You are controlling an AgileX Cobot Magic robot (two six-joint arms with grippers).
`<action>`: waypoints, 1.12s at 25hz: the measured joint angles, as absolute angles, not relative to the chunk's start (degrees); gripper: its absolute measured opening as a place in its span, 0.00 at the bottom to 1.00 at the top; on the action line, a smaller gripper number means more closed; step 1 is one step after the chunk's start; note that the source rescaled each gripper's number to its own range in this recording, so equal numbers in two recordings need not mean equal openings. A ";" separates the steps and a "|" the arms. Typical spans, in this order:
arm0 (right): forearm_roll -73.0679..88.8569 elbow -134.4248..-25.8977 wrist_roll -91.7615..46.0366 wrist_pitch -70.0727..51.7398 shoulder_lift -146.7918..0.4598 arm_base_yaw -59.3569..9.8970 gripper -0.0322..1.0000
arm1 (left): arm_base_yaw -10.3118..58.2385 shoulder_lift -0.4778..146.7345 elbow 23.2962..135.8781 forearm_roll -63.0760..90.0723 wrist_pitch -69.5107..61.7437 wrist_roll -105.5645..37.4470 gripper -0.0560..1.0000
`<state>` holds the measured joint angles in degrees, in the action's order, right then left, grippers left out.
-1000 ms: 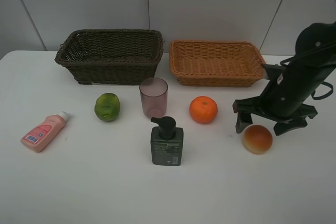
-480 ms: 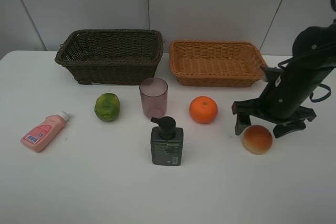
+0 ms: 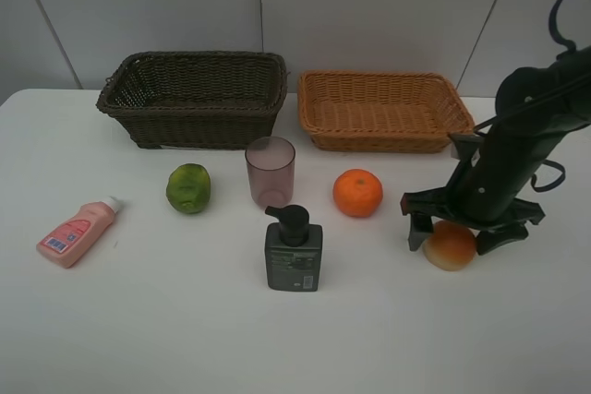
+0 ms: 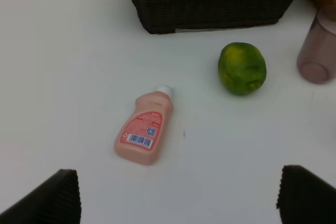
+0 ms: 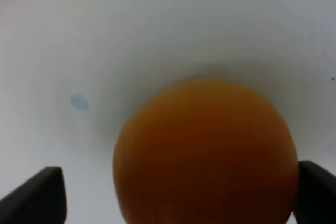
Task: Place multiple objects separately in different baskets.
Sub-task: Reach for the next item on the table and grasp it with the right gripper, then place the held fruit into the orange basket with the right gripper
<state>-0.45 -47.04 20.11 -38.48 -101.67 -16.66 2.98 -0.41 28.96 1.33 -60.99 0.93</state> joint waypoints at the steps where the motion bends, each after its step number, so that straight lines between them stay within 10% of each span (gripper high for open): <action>1: -0.45 -47.04 20.11 -38.14 -101.74 -16.66 0.92 | 2.98 -0.41 28.96 1.33 -60.99 0.93 0.98; 11: -0.45 -47.04 20.16 -37.72 -104.25 -17.29 0.89 | 2.98 -0.41 28.96 1.33 -60.99 0.93 0.98; 17: -0.59 -47.04 20.16 -37.54 -104.25 -17.29 0.41 | 2.98 -0.41 28.96 1.33 -60.99 0.93 0.98; 28: -1.33 -47.04 20.16 -37.59 -104.25 -17.29 0.41 | 2.98 -0.41 28.96 1.33 -60.99 0.93 0.98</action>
<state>-1.33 -47.04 20.16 -37.59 -104.25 -17.29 2.98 -0.41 28.96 1.33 -60.99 0.93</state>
